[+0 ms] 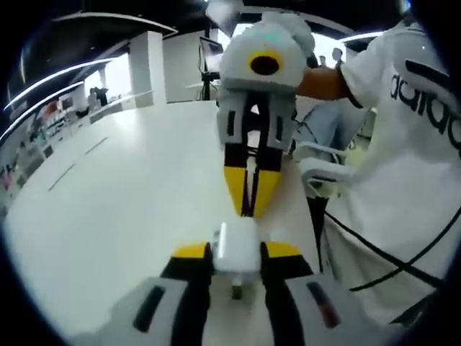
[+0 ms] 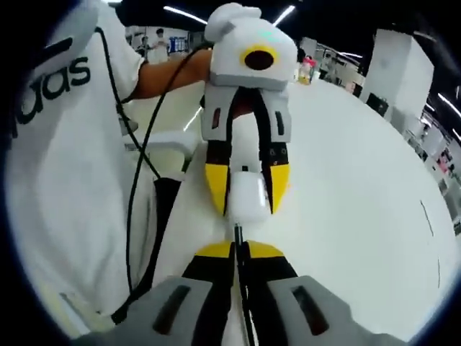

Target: Plug the desk Type‑C cable into the charger adapter.

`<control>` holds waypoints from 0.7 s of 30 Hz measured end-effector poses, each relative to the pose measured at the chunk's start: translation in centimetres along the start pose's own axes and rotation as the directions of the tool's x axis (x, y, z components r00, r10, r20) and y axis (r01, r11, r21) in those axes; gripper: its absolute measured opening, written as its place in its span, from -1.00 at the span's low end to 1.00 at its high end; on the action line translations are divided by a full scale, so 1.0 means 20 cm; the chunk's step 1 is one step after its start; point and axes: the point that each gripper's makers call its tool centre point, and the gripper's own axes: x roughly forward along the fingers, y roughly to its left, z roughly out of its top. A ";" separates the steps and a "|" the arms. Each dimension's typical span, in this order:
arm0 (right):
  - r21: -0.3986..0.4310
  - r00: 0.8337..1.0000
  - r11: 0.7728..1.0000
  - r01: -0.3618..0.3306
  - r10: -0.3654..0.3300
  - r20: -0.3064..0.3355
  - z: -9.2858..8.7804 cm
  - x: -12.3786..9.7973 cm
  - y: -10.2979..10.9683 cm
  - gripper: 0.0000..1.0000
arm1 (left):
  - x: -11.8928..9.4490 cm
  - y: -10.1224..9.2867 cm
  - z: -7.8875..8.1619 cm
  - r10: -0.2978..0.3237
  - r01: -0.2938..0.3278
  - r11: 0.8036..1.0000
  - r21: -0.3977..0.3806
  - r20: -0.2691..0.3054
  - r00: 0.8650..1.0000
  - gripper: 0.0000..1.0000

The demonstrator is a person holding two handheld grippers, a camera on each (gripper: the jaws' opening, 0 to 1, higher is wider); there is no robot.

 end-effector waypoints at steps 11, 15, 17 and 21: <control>0.038 0.998 0.999 -0.035 0.033 0.051 -0.03 0.00 0.00 -0.88 | -0.04 0.02 0.02 -0.019 0.019 1.000 -0.007 0.028 0.999 -0.49; 0.049 0.997 0.998 -0.043 0.039 0.069 -0.04 0.00 -0.01 -0.88 | -0.05 0.01 0.00 -0.028 0.028 1.000 0.003 0.015 1.000 -0.50; 0.051 0.996 0.998 -0.044 0.040 0.074 -0.05 0.00 -0.01 -0.89 | -0.05 0.00 0.00 -0.031 0.031 1.000 0.004 0.013 0.999 -0.52; 0.072 0.995 0.996 -0.055 0.049 0.089 -0.05 0.00 -0.01 -0.94 | -0.05 0.00 0.00 -0.048 0.047 0.999 0.002 0.032 0.998 -0.52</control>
